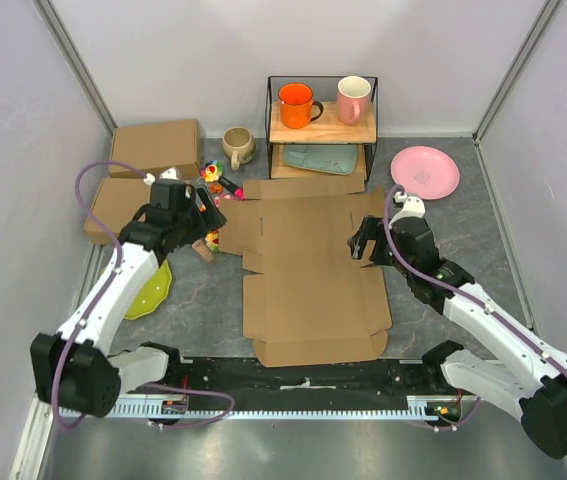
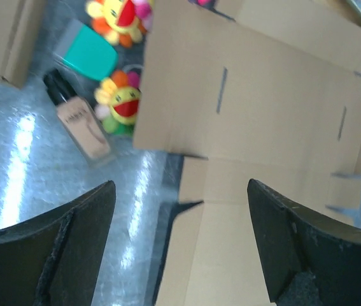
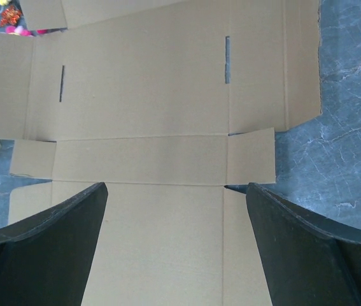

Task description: Fold the paper box

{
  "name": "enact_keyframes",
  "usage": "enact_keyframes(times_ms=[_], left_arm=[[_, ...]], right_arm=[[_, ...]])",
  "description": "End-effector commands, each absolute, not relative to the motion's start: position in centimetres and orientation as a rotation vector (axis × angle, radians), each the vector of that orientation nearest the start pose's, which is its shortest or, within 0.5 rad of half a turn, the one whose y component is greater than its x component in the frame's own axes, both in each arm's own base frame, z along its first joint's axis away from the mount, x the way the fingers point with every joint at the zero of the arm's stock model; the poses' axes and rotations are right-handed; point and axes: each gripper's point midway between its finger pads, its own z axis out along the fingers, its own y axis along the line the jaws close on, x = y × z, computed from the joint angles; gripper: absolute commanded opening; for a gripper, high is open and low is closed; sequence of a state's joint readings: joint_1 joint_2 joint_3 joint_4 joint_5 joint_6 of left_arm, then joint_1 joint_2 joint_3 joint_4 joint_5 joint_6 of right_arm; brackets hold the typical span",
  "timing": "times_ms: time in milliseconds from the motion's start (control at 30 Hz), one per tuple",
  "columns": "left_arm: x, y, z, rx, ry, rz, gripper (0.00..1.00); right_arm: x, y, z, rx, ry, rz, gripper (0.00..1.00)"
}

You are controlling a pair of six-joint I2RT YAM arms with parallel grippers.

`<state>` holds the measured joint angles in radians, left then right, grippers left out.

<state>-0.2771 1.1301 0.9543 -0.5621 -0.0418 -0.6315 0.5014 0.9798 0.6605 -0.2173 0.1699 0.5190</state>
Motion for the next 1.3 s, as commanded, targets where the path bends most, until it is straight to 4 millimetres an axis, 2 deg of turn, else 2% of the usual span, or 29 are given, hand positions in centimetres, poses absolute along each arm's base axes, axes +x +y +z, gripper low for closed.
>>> enact_keyframes(times_ms=[0,100,133,167,200,267,300,333,500,533,900,1200,1267], left_arm=[[33.7,-9.3,17.1,-0.41,2.315,-0.372,0.89],[35.8,-9.4,15.7,-0.398,2.354,-0.348,0.87],[36.2,-10.1,15.3,-0.367,2.368,-0.395,0.84],[37.3,-10.8,15.9,-0.34,2.343,-0.429,0.82],[37.8,-11.6,14.8,-0.319,2.372,-0.471,0.79],[39.1,-12.2,14.8,-0.31,2.366,-0.49,0.75],[39.5,-12.3,13.6,-0.311,2.396,-0.481,0.72],[40.2,-12.2,13.9,-0.311,2.385,-0.471,0.71],[41.8,-11.4,12.6,-0.302,2.385,-0.394,0.7],[41.9,-11.3,11.6,-0.301,2.407,-0.382,0.7],[42.0,-8.9,8.1,-0.296,2.504,-0.264,0.68],[42.7,-10.8,5.9,-0.215,2.574,-0.377,0.65],[42.8,-11.7,5.8,-0.185,2.574,-0.437,0.6]], right_arm=[[28.6,15.2,17.0,0.099,2.065,0.487,0.98],[28.4,15.3,17.1,0.096,2.065,0.503,0.98],[28.4,15.4,17.2,0.095,2.063,0.507,0.98],[28.3,15.4,17.2,0.091,2.06,0.511,0.98],[28.3,15.5,17.3,0.089,2.058,0.515,0.98],[28.3,15.6,17.2,0.087,2.06,0.522,0.98],[28.3,15.6,17.2,0.083,2.061,0.521,0.98],[28.2,15.7,17.2,0.082,2.064,0.526,0.98],[28.1,15.6,17.4,0.08,2.058,0.527,0.98],[28.1,15.6,17.4,0.08,2.056,0.528,0.98],[28.5,15.4,18.0,0.097,2.05,0.51,0.98],[28.6,15.8,19.0,0.094,2.053,0.531,0.98],[28.5,15.6,19.3,0.097,2.049,0.522,0.98]])
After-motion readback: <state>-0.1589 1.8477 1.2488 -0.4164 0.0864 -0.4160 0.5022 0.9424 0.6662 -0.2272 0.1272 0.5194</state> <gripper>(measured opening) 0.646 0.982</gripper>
